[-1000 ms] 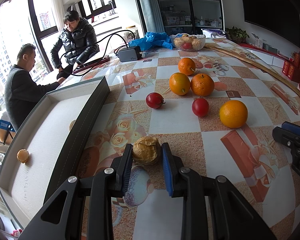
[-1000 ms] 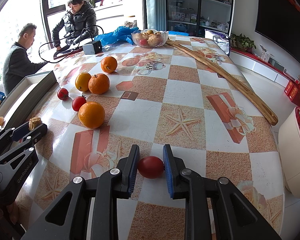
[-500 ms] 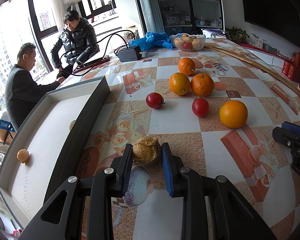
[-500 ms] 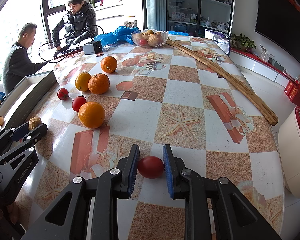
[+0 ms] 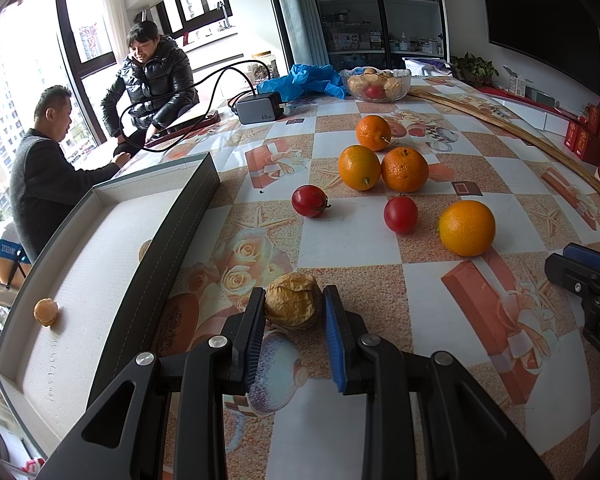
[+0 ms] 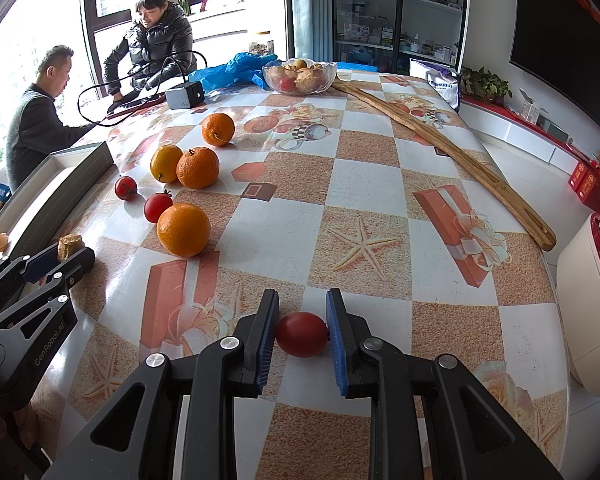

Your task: Organize fruits

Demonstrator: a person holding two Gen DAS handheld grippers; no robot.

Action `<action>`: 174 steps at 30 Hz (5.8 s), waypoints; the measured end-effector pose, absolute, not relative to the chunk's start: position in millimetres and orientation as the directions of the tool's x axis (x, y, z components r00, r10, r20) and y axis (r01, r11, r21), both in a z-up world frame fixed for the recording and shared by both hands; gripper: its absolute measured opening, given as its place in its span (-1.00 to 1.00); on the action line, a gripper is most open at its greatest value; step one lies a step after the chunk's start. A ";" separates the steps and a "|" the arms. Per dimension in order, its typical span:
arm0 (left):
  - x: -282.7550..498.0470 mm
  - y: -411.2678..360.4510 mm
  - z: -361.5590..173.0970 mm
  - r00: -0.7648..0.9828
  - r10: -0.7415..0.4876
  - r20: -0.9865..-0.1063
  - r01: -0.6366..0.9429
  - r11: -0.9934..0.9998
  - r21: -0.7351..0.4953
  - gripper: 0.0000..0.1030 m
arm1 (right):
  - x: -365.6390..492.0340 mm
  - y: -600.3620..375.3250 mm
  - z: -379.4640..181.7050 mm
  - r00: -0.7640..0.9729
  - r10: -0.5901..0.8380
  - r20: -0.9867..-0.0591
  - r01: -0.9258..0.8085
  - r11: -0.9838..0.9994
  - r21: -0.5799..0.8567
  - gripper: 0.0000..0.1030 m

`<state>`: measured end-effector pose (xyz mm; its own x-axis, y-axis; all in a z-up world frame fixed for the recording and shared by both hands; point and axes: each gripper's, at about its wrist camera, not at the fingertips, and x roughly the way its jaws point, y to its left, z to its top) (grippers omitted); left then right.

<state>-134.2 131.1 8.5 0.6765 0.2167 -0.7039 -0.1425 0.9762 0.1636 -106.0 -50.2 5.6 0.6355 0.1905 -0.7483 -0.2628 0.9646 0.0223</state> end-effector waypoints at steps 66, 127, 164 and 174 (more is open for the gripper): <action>-190.6 347.1 39.6 0.585 0.243 -0.773 -0.406 0.914 -0.020 -0.41 | -87.9 209.7 54.4 0.228 0.563 -0.795 -0.630 0.707 0.321 -0.51; -85.8 181.3 48.1 0.602 0.094 -0.793 -0.133 0.991 0.017 0.56 | -59.0 29.4 8.8 0.541 0.261 -0.799 -0.421 0.907 0.011 -0.25; -134.5 129.8 9.1 0.678 0.182 -0.712 -0.136 0.983 0.122 -0.47 | -103.8 -43.0 6.1 0.640 0.194 -0.743 -0.226 0.972 0.059 -0.29; -133.7 129.2 9.2 0.678 0.180 -0.712 -0.136 0.984 0.119 -0.47 | -102.9 -45.3 5.8 0.641 0.197 -0.742 -0.219 0.973 0.070 -0.29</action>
<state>-133.7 129.2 9.2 0.6784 0.1801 -0.7123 -0.1356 0.9835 0.1195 -102.9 -45.3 5.8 0.6406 0.1972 -0.7421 -0.2190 0.9732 0.0696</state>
